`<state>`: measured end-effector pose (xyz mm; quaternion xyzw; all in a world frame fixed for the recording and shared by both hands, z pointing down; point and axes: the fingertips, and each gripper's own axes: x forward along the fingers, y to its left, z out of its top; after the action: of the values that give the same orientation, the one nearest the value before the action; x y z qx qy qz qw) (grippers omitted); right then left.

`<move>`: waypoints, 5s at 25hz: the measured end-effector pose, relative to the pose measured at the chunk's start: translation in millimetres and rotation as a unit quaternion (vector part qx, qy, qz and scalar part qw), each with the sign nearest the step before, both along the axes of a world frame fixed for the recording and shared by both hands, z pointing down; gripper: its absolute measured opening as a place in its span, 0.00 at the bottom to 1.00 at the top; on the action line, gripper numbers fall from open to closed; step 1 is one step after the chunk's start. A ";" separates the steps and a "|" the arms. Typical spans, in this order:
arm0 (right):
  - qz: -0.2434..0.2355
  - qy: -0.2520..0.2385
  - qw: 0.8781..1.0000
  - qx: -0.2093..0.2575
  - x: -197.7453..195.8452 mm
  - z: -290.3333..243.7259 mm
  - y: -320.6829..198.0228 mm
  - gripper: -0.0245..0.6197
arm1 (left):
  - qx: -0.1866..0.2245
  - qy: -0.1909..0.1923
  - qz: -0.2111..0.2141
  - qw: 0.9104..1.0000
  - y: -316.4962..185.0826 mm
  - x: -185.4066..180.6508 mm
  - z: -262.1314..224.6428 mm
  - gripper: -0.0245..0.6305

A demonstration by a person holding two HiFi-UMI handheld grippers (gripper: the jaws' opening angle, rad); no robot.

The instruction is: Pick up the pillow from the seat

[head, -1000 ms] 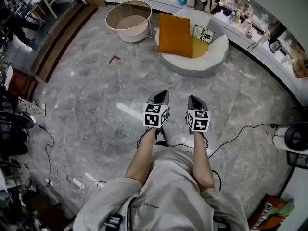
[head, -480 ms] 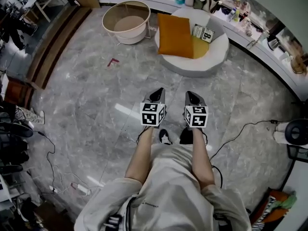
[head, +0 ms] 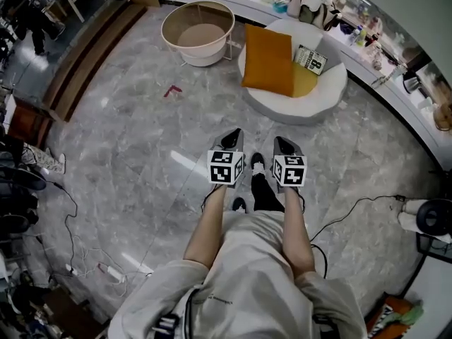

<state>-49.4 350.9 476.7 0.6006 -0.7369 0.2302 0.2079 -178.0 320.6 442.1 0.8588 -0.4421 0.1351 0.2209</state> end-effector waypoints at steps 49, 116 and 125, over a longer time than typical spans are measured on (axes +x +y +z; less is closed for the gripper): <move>-0.145 -0.090 0.984 -0.053 24.2 40.2 -355.2 0.05 | -0.011 -0.050 -0.117 0.992 -304.5 11.3 -8.6 0.05; 0.221 0.024 0.967 -0.128 85.1 142.0 -591.6 0.05 | -0.221 0.002 0.285 0.933 -661.4 124.0 194.8 0.05; 0.180 0.033 0.972 -0.148 124.4 207.1 -639.3 0.05 | -0.257 0.013 0.265 0.929 -695.0 153.8 267.9 0.05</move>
<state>75.0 -288.4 683.8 0.6929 -0.5674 0.3504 0.2742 -24.2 -374.4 709.9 0.8601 -0.1452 0.2866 0.3963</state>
